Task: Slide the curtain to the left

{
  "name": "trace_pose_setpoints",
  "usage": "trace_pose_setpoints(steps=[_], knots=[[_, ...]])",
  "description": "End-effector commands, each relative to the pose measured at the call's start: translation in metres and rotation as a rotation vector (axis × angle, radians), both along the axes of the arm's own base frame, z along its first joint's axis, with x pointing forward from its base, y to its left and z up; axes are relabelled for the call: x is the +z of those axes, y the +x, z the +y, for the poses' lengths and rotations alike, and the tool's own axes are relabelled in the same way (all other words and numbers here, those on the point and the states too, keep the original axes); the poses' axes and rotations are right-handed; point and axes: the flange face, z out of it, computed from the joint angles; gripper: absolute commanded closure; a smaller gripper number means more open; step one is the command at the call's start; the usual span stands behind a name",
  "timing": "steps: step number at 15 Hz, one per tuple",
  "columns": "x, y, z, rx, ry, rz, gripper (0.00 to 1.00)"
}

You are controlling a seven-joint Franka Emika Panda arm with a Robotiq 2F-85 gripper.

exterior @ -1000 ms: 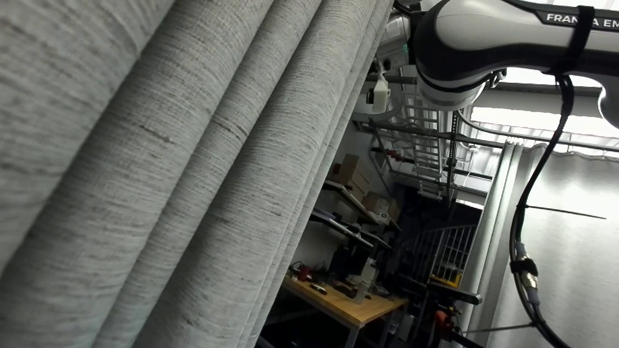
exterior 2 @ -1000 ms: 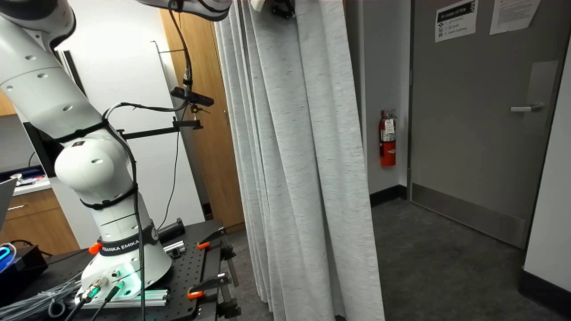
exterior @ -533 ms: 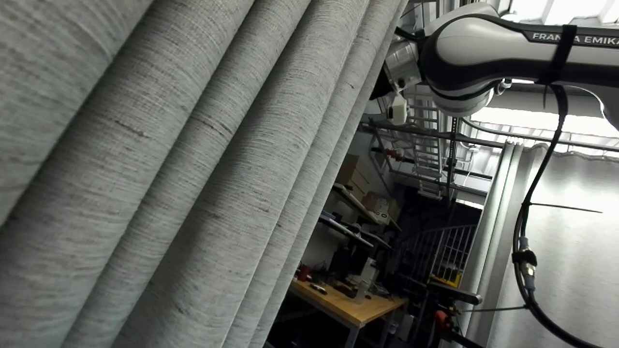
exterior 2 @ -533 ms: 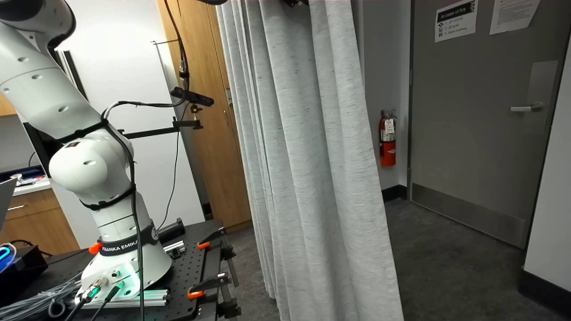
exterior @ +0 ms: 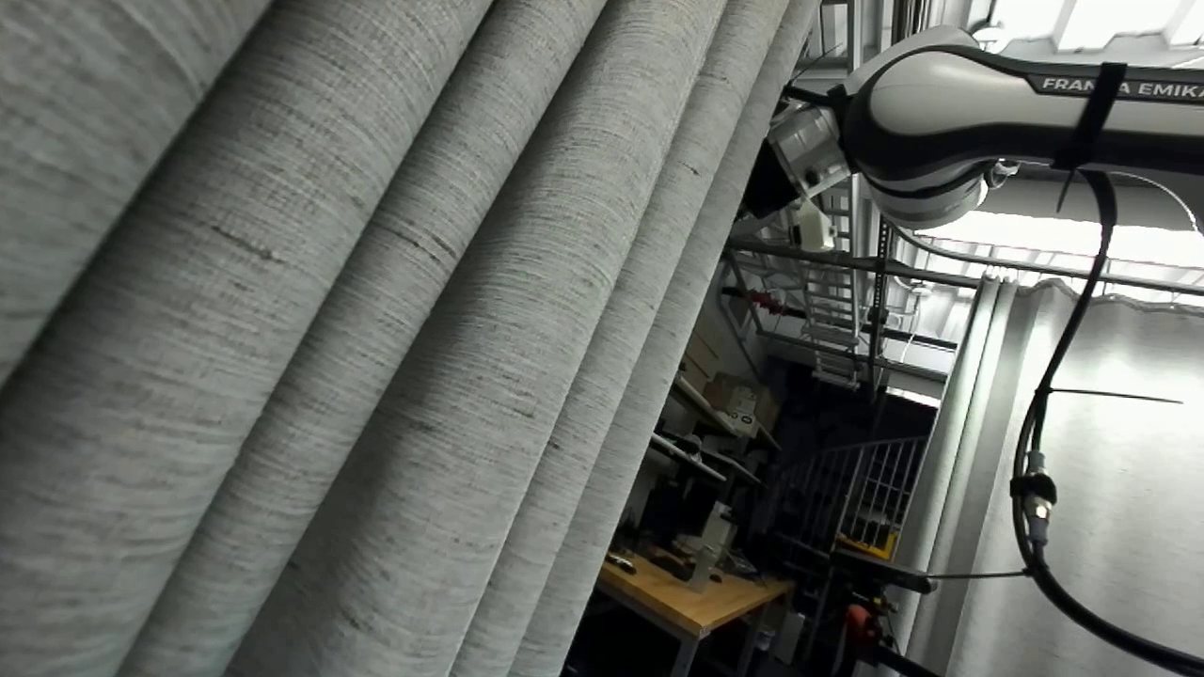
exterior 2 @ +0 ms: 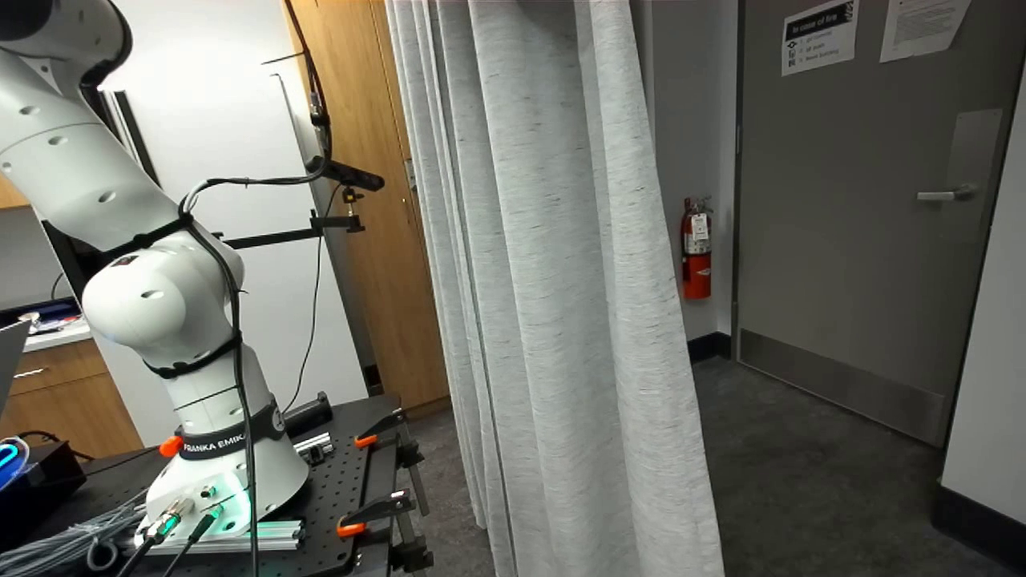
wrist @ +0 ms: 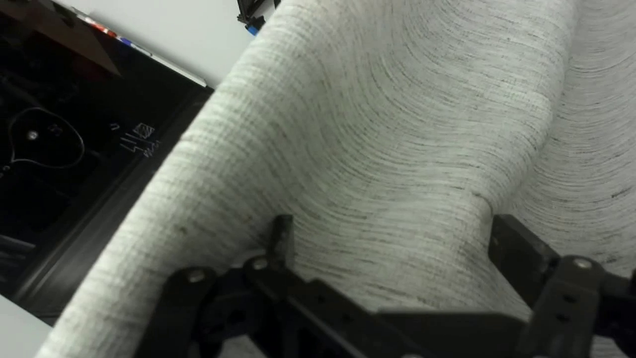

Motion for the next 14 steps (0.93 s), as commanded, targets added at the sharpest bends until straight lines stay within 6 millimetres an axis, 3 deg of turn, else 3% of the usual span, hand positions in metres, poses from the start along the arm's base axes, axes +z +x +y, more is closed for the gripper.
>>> trace_pose_setpoints(steps=[1,14], knots=[[0.009,-0.008,-0.006,-0.067,0.036,-0.018,0.0],[0.003,-0.005,0.003,-0.197,0.096,-0.054,0.0]])
